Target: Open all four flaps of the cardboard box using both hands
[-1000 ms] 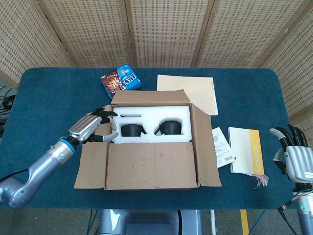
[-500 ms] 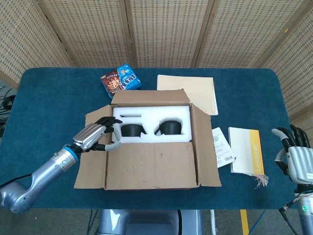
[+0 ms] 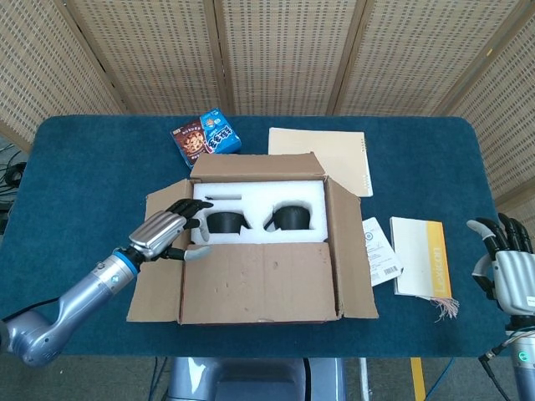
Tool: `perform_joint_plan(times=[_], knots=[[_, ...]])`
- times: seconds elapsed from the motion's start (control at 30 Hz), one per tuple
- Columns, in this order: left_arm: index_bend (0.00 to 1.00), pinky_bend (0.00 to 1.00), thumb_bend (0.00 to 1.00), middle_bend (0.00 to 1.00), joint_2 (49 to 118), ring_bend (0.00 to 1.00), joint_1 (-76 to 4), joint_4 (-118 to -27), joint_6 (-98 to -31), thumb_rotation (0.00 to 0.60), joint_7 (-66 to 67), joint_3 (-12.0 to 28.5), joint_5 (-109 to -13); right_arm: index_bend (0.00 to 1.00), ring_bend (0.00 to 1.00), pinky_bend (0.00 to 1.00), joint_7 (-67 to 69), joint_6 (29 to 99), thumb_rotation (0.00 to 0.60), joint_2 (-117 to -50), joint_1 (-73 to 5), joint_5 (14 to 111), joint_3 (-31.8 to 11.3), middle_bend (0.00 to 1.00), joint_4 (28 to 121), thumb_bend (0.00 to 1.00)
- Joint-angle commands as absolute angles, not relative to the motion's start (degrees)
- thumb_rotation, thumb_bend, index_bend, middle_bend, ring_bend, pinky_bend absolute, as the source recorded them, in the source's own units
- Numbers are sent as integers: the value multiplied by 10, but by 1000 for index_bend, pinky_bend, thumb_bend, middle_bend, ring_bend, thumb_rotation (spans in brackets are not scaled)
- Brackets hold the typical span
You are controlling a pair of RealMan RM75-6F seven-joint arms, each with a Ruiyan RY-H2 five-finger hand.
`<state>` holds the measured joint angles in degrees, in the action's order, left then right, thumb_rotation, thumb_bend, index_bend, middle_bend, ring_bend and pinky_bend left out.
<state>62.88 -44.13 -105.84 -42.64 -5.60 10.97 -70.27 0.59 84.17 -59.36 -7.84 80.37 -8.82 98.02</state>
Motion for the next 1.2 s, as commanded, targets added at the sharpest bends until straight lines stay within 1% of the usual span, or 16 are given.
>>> perform_joint_plan(times=[0.03, 0.33, 0.73, 0.9, 1.2], knots=[[440, 0, 168, 74, 636, 0, -452, -1054, -431, 54, -24, 108, -693, 190, 0, 51, 7, 842, 600, -594, -78, 803, -88, 184, 980, 956], [442, 0, 166, 73, 653, 0, -474, -1063, -430, 53, 34, 102, -660, 190, 0, 51, 12, 846, 600, -593, -73, 802, -89, 184, 977, 956], [445, 0, 166, 60, 653, 0, -491, -1077, -423, 54, 73, 90, -633, 190, 0, 51, 24, 853, 600, -594, -69, 803, -90, 184, 969, 956], [446, 0, 167, 58, 638, 0, -489, -1100, -415, 53, 39, 98, -625, 190, 0, 51, 27, 854, 600, -595, -68, 804, -90, 184, 964, 956], [446, 0, 168, 58, 598, 0, -474, -1123, -393, 52, -72, 125, -644, 190, 0, 51, 27, 855, 600, -595, -68, 805, -92, 184, 963, 956]])
